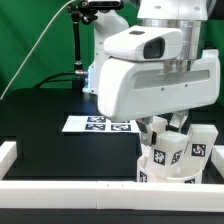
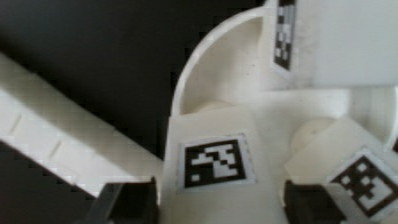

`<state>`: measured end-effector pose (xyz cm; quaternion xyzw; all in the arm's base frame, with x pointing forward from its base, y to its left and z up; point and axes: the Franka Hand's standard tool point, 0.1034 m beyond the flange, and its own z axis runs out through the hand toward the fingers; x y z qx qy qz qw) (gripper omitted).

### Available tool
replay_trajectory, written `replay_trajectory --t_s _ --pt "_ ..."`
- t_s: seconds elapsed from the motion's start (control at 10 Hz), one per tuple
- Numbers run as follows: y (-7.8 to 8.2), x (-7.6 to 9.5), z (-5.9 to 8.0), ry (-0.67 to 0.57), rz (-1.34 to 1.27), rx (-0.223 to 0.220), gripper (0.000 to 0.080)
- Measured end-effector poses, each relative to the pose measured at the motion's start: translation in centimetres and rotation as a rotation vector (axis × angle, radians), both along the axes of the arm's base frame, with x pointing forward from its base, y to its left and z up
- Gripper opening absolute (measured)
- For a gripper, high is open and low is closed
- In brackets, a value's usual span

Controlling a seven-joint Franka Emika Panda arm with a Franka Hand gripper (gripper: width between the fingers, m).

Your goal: Assemble stool

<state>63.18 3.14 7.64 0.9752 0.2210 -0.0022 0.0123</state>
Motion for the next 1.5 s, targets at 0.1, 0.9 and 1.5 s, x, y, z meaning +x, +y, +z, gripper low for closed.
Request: replay_trajectory --t_s 0.1,0.9,1.5 --pt "0.02 0.11 -0.02 -0.012 -0.094 0.000 0.0341" --pt "0.90 0.27 0.00 -0.041 -0.947 0.023 0.0341" --pt "0.92 0.45 0.05 -0.036 -1.407 0.058 0.0341"
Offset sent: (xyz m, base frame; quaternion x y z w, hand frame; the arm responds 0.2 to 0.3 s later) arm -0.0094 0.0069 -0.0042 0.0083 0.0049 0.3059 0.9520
